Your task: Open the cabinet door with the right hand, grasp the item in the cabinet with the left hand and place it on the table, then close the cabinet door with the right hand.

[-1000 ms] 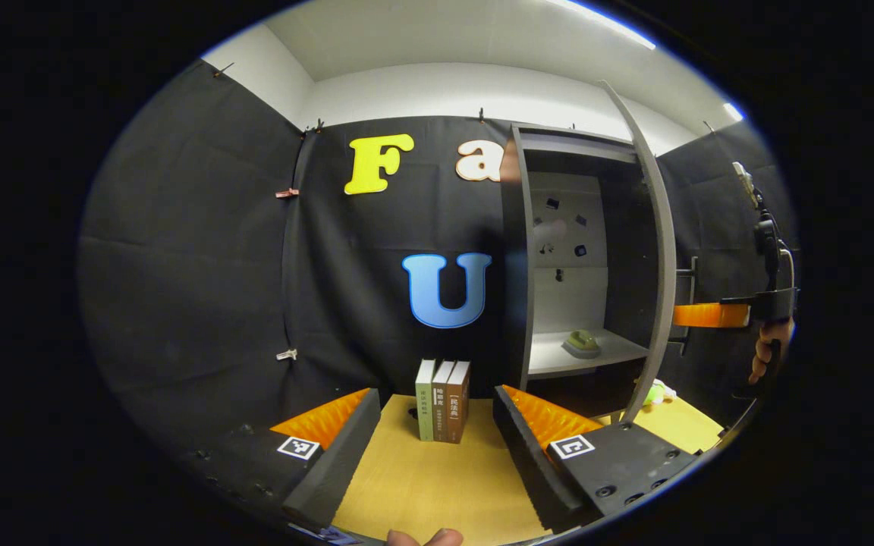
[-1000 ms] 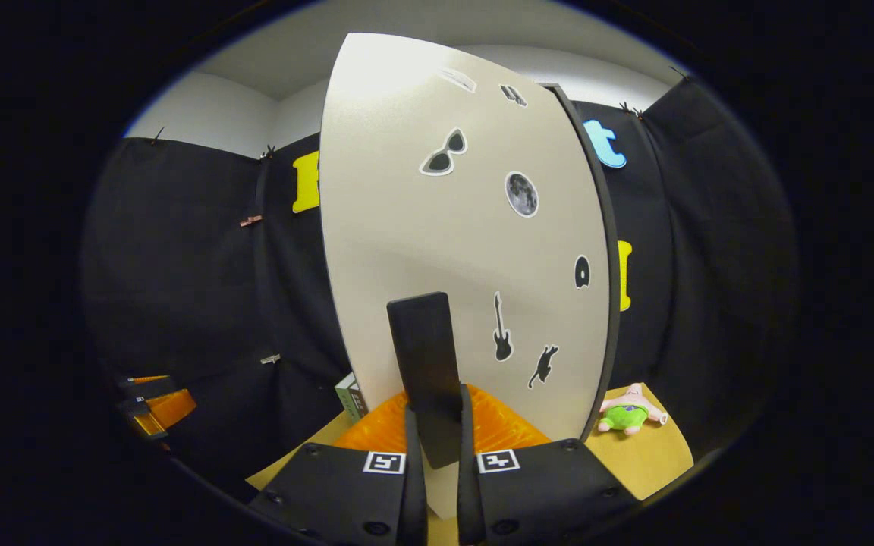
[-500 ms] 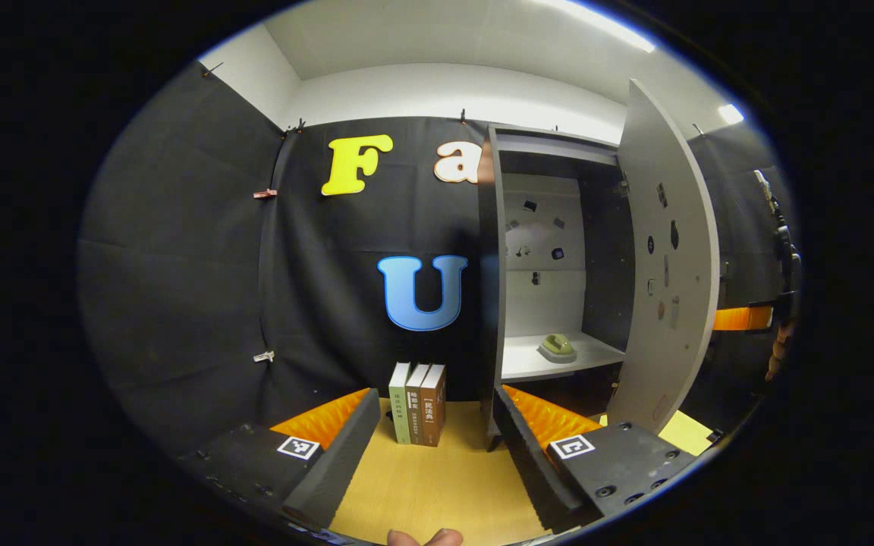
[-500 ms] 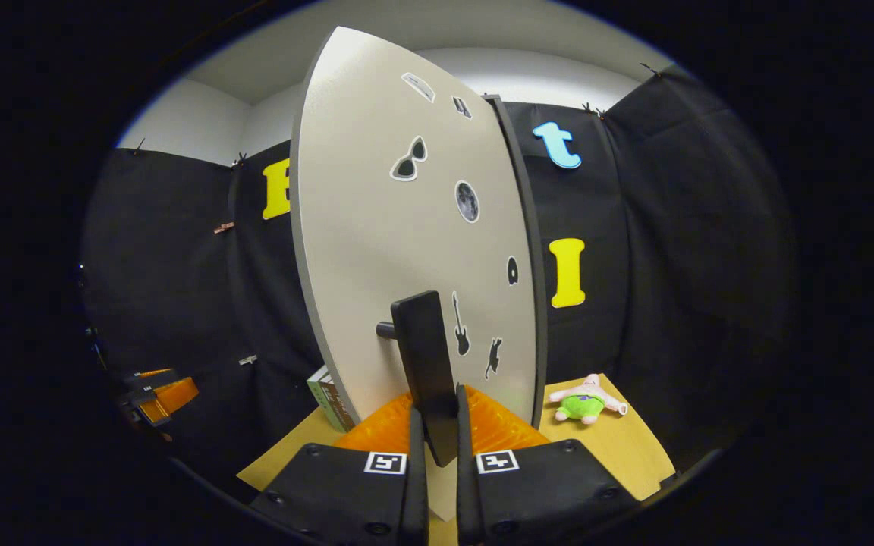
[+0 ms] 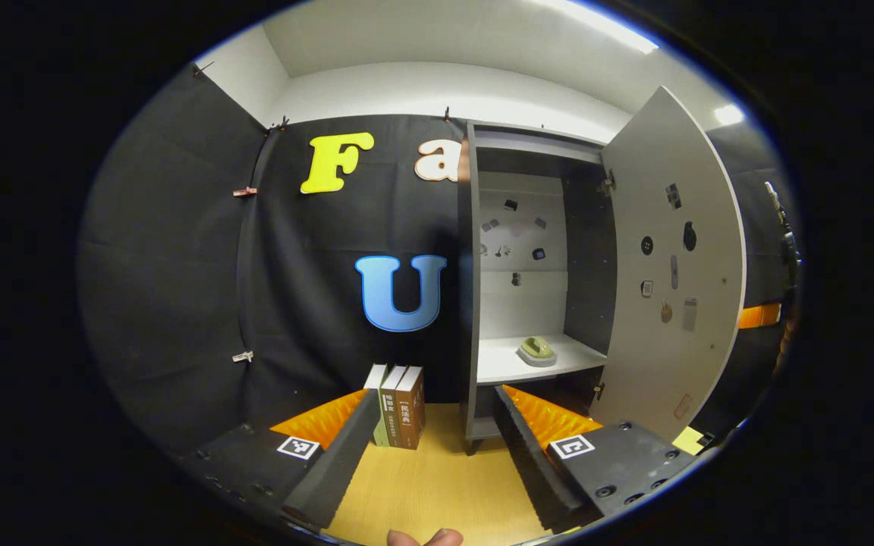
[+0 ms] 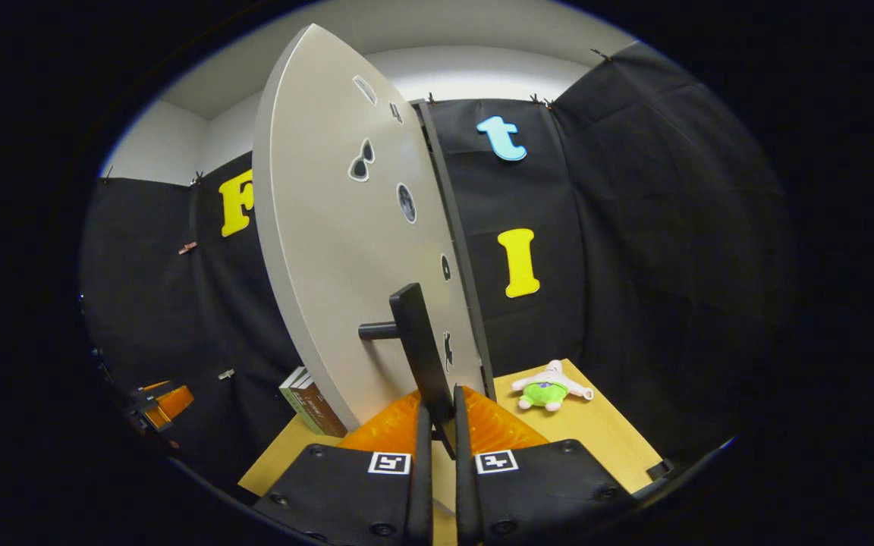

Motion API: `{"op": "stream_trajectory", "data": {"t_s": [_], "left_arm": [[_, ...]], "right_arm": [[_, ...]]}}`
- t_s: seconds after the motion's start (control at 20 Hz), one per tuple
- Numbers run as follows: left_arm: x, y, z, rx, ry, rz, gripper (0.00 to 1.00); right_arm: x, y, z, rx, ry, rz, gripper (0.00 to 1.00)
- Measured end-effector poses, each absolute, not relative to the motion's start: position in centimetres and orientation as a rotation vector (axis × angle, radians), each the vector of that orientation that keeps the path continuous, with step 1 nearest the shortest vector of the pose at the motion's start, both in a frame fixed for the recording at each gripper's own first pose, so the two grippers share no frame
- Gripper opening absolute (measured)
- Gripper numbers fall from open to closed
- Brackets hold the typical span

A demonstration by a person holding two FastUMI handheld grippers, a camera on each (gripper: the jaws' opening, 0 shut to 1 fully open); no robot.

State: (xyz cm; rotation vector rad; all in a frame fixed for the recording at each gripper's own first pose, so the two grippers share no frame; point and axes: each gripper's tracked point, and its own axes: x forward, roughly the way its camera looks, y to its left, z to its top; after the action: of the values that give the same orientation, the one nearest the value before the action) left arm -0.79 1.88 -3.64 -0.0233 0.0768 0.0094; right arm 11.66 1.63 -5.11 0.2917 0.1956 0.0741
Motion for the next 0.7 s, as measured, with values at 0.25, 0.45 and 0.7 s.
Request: {"op": "stream_trajectory", "data": {"t_s": [0.25,0.45,0.7], "left_arm": [[-0.1,0.7,-3.5,-0.022,0.078,0.013,0.94],[0.4,-0.5,-3.0,-0.017,0.076,0.021,0.92],[1.3,-2.6,-2.3,-0.009,0.072,0.016,0.94]], "right_arm": [[11.8,-2.4,-5.4,0.197,0.173,-0.002,0.04],[11.7,-4.9,-5.2,0.143,0.155,-0.028,0.12],[11.9,-4.7,-5.5,0.140,0.155,0.039,0.13]]}}
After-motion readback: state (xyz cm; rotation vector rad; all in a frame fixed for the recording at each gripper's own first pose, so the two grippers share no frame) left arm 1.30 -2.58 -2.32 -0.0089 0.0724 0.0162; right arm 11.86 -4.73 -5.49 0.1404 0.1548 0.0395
